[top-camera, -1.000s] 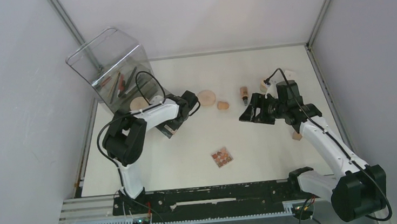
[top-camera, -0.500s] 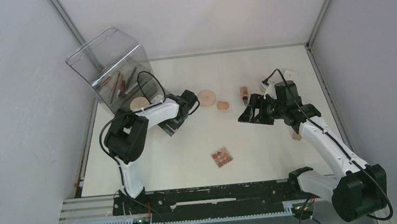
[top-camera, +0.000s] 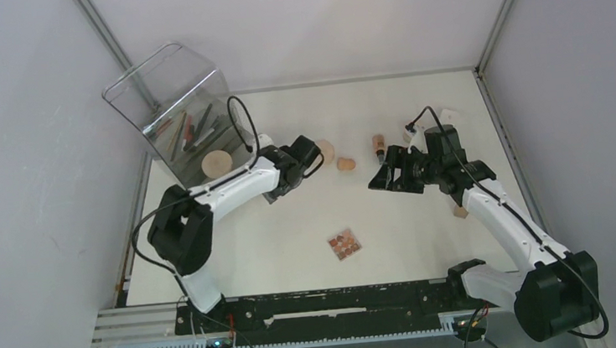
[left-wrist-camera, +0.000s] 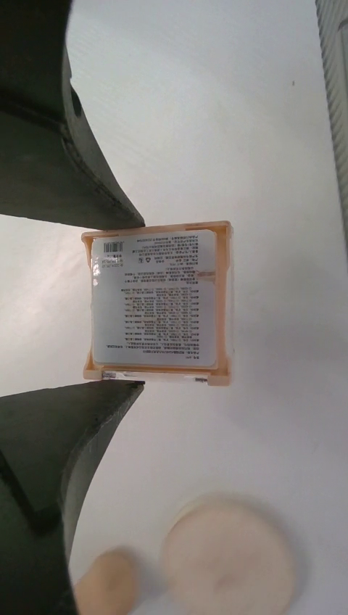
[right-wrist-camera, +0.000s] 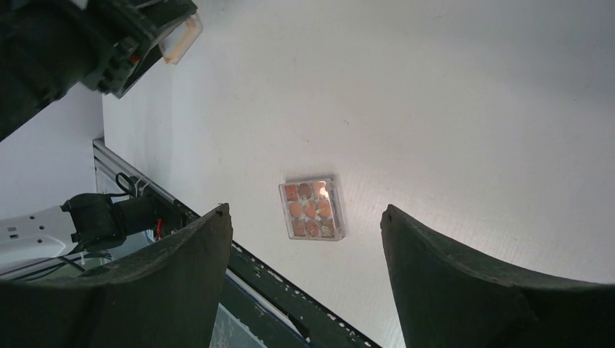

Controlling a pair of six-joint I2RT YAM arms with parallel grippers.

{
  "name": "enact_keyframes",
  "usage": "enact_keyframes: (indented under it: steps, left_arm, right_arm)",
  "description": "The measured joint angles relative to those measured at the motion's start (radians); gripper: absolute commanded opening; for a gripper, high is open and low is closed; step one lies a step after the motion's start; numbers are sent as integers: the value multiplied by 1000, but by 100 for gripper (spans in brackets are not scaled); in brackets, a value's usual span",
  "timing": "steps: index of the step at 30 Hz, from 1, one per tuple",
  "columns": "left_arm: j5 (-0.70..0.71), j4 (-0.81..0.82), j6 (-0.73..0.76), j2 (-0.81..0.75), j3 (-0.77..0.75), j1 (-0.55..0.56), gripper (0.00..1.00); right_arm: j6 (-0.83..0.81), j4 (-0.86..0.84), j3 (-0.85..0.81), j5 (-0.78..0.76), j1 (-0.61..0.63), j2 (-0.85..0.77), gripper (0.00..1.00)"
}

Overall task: Organize the makeup
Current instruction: Pick up the makeup from the center of the board, then place the makeup in the drawer.

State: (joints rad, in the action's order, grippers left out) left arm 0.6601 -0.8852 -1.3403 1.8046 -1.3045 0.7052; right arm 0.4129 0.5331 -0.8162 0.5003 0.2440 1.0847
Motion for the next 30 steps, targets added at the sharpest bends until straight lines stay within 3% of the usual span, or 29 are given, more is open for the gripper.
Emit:
enact_keyframes:
  steps: [5, 9, 15, 22, 27, 30]
  left_arm:
    - [42, 11, 108, -79, -66, 107, 66]
    - [66, 79, 259, -138, -72, 102, 66]
    - [16, 207, 457, -215, -71, -89, 68]
    - [-68, 272, 566, -158, -87, -304, 73]
    - [-87, 275, 605, -51, -127, -333, 99]
    - [-103, 274, 616, -14, -130, -355, 100]
  right_arm:
    - [1, -16, 0, 1, 5, 16, 82]
    - [1, -18, 0, -2, 8, 15, 82]
    - [0, -16, 0, -7, 8, 14, 82]
    - [1, -15, 0, -17, 8, 3, 82]
    - [0, -6, 0, -29, 9, -5, 82]
    - [0, 2, 0, -32, 9, -10, 82]
